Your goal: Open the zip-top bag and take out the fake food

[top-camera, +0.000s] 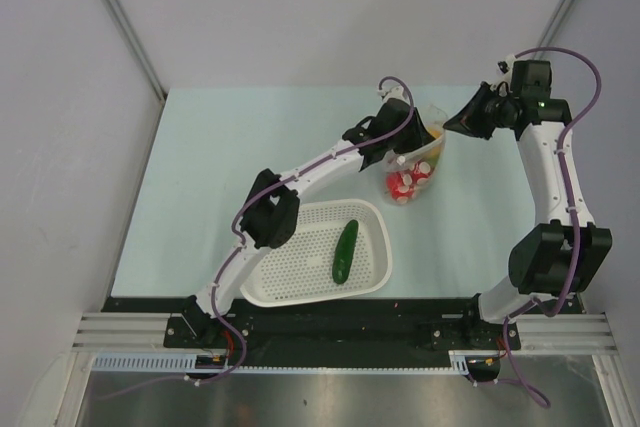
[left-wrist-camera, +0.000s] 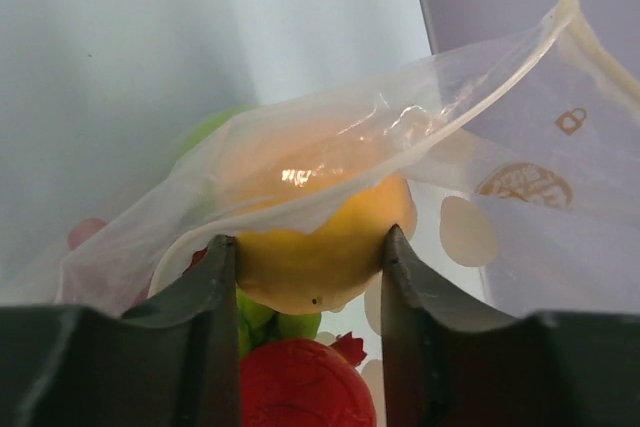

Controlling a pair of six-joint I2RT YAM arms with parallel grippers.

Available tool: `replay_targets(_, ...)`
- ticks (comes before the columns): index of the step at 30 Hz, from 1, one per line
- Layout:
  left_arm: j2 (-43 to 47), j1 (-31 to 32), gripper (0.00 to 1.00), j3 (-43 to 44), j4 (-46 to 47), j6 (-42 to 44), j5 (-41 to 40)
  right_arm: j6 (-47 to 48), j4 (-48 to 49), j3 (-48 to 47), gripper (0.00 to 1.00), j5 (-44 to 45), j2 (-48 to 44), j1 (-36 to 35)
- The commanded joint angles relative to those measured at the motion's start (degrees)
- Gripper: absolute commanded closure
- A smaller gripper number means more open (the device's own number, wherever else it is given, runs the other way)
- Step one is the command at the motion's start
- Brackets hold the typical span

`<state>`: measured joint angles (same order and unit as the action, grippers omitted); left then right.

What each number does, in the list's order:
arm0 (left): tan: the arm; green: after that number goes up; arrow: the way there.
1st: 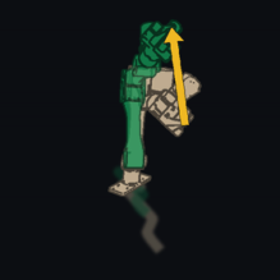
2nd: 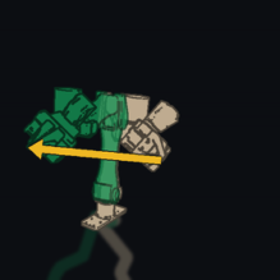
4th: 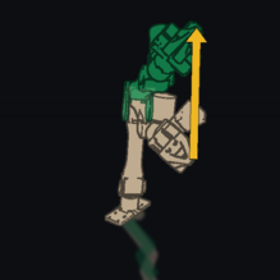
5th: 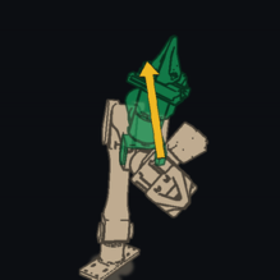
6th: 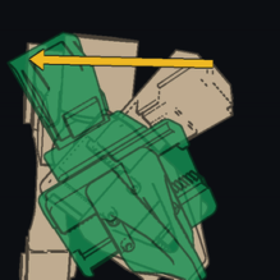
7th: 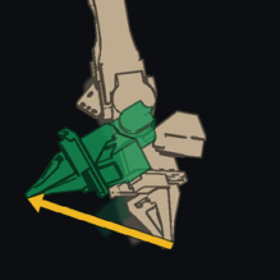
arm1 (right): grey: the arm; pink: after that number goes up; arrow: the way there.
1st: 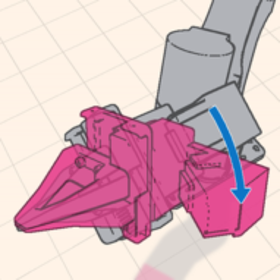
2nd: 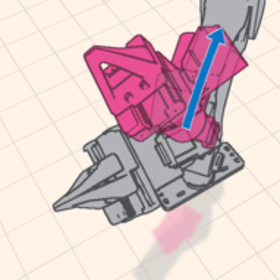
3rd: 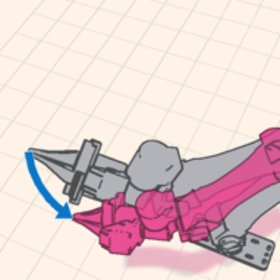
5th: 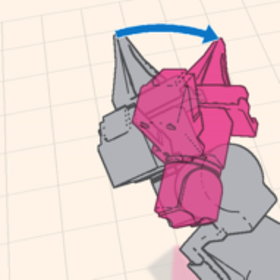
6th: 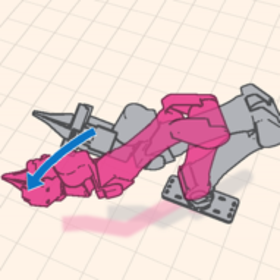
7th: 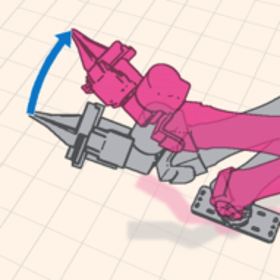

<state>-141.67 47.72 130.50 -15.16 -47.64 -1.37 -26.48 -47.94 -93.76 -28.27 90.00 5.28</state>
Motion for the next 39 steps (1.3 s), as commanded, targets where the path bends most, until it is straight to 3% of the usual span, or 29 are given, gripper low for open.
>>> replay_targets(1,2.62,0.35,0.74,-0.86,3.21,2.28,0.48,1.34,0.48,-0.46,1.0,-0.64,-2.28,0.7)
replay_targets(6,9.72,0.18,0.99,-2.96,1.88,6.67,4.35,2.66,2.06,-1.43,1.0,1.81,0.35,1.14)
replay_targets(14,16.5,-1.32,1.0,0.9,-6.19,12.91,11.46,5.12,2.59,-5.91,1.0,4.19,4.4,1.23)
replay_targets(20,25.18,-1.85,1.0,-0.14,-16.02,20.72,10.51,6.44,2.24,-7.49,1.0,5.51,6.07,1.75)
replay_targets(23,33.95,-1.76,1.0,-9.18,-19.29,24.07,9.1,5.92,2.41,-8.99,1.0,5.42,6.77,1.75)
replay_targets(28,48.65,-1.67,1.0,-33.69,-19.03,24.61,7.43,5.56,2.68,-9.52,1.0,4.98,7.21,0.88)
replay_targets(33,57.71,-0.53,1.0,-53.27,-15.28,21.98,16.37,5.83,2.86,-8.55,1.0,4.37,7.21,0.61)
replay_targets(39,58.17,3.6,0.98,-62.02,-13.94,18.64,16.92,5.91,3.56,-7.58,1.0,3.93,6.95,0.7)
